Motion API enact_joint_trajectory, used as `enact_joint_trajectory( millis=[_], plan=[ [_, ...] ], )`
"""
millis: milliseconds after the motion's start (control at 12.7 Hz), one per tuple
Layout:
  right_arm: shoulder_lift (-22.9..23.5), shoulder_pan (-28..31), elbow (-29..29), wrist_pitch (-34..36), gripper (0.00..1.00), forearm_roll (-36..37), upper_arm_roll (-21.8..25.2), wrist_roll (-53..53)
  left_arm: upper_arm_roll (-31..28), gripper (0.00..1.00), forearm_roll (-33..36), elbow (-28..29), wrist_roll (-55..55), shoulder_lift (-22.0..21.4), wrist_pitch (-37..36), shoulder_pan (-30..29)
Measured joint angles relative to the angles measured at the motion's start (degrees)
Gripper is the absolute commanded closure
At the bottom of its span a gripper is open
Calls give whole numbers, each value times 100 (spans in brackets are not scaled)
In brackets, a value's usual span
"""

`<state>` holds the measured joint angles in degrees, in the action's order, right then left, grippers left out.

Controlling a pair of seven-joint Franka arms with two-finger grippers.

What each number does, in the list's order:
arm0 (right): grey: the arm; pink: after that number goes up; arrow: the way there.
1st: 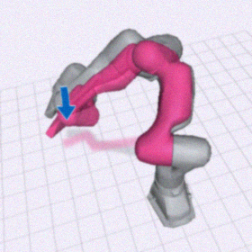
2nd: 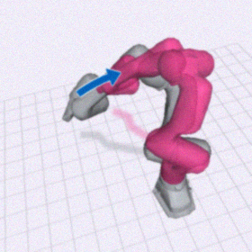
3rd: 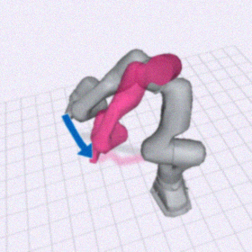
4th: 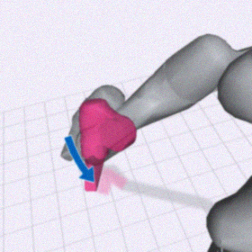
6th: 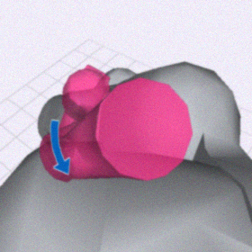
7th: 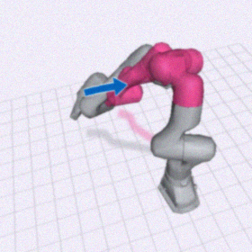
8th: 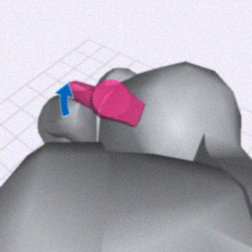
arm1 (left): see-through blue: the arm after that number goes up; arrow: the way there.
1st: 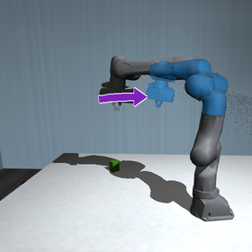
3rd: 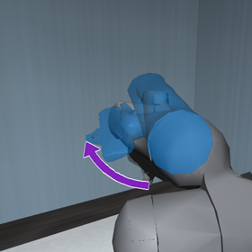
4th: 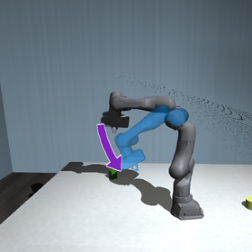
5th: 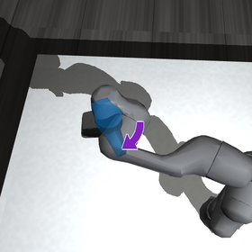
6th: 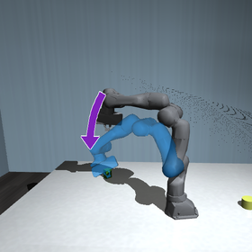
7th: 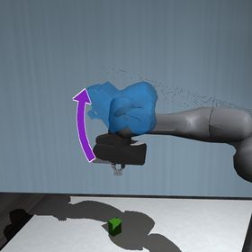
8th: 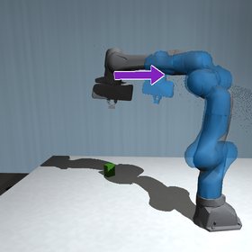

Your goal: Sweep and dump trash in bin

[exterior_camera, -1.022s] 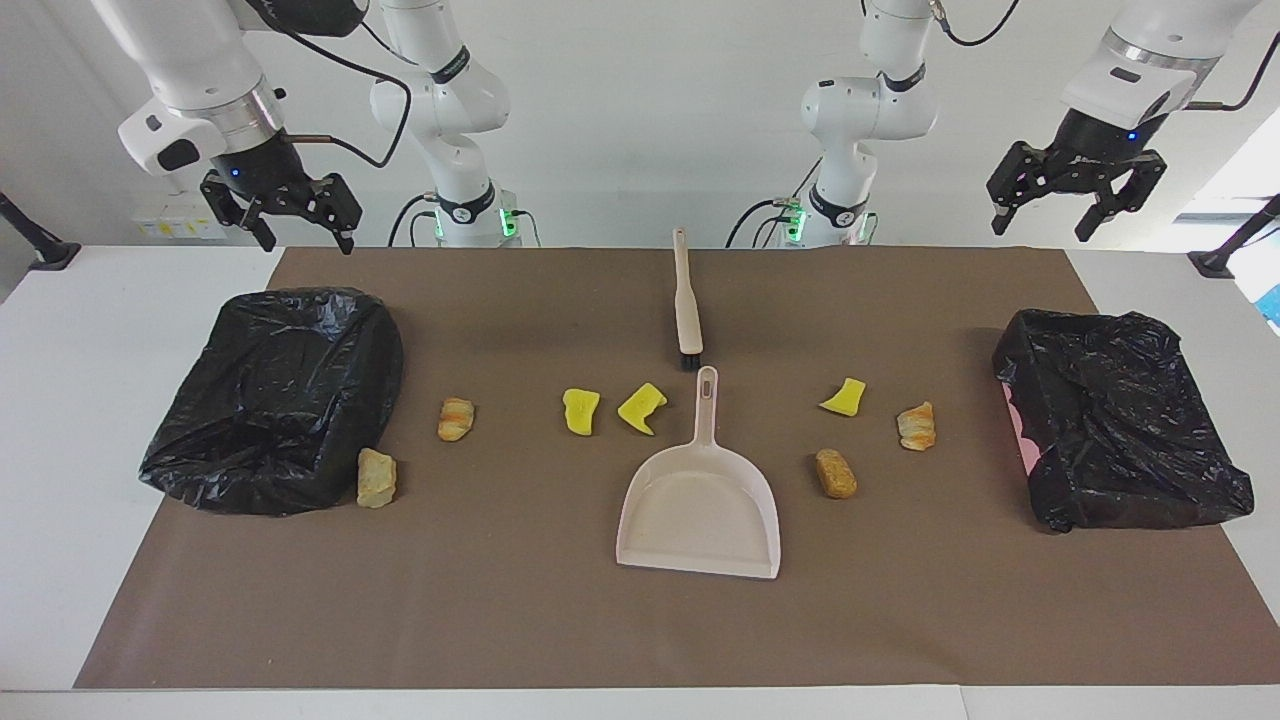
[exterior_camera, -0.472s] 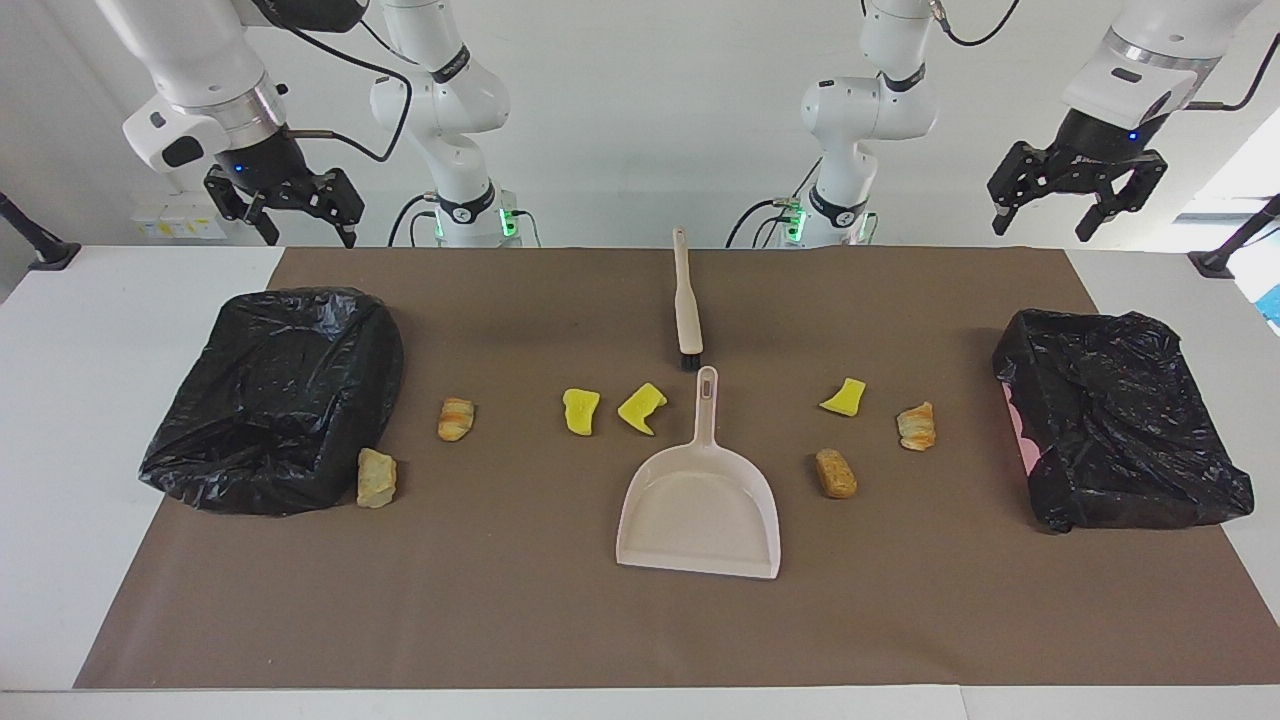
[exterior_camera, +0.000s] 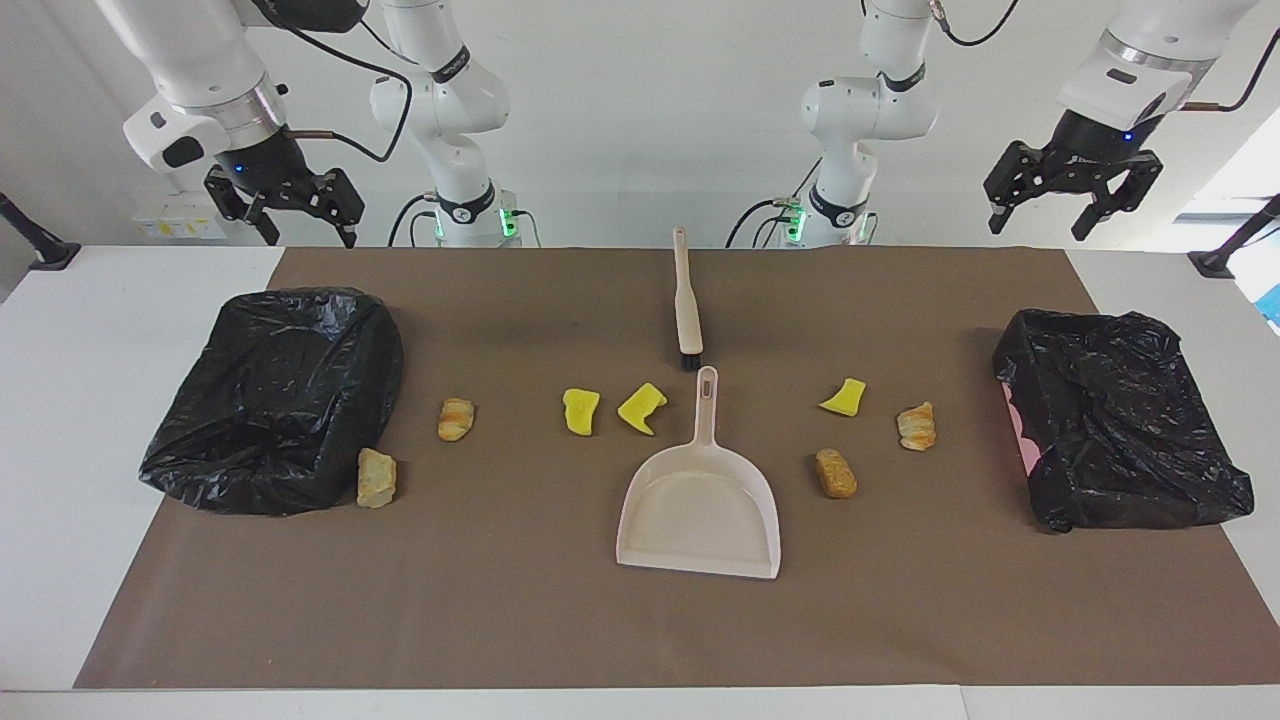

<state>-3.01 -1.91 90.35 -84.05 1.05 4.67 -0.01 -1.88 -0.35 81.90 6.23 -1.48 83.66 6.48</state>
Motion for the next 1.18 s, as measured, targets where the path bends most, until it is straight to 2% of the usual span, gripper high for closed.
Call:
enact_joint_trajectory(
  millis=[236,629,943,1179],
  plan=[
    [-12,-11,16,-9,0,-22,-99,2,271,0,-35,348,0,-210,-23,35],
    [76,-64,73,-214,0,-24,-546,200,1126,0,-98,1677,-403,-1062,29,76],
    [457,-79,134,-693,0,-29,-1048,687,1974,0,-549,2930,-1136,-1785,494,81],
    [866,-98,150,-1210,0,-31,-1469,1346,2742,0,-798,3675,-1880,-1951,1101,83]
  ],
)
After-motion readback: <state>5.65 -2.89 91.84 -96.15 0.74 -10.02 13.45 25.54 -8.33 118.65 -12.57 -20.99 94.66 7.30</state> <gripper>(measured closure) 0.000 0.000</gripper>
